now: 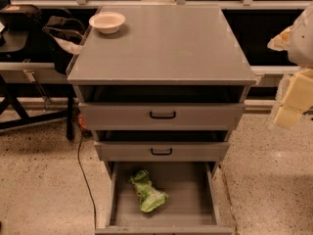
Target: Pick green rice chip bag from bottom drawer and place on counter
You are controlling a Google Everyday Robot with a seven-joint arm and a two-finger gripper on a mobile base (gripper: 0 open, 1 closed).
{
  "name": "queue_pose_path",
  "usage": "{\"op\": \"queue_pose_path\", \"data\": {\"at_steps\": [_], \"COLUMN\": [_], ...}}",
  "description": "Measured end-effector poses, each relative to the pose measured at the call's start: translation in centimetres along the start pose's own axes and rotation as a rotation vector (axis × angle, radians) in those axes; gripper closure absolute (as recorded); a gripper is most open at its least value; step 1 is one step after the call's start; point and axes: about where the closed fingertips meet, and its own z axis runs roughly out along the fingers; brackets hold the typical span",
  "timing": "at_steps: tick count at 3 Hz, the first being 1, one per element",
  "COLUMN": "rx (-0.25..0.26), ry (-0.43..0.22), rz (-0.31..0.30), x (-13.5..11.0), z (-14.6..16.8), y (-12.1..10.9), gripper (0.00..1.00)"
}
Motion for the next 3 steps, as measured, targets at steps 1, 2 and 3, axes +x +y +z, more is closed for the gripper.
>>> {"op": "queue_pose_path", "data": {"at_steps": [1,2,3], "rx": [0.0,-0.03,-0.083], "ry": [0.0,-0.069,-0.172], "rz": [0.0,0.04,0.132], "x": [0.0,-0.1,-0.3], "z": [0.0,0.8,2.6], "y": [0.0,0.5,1.2], "gripper": [0.0,0.0,0.0]}}
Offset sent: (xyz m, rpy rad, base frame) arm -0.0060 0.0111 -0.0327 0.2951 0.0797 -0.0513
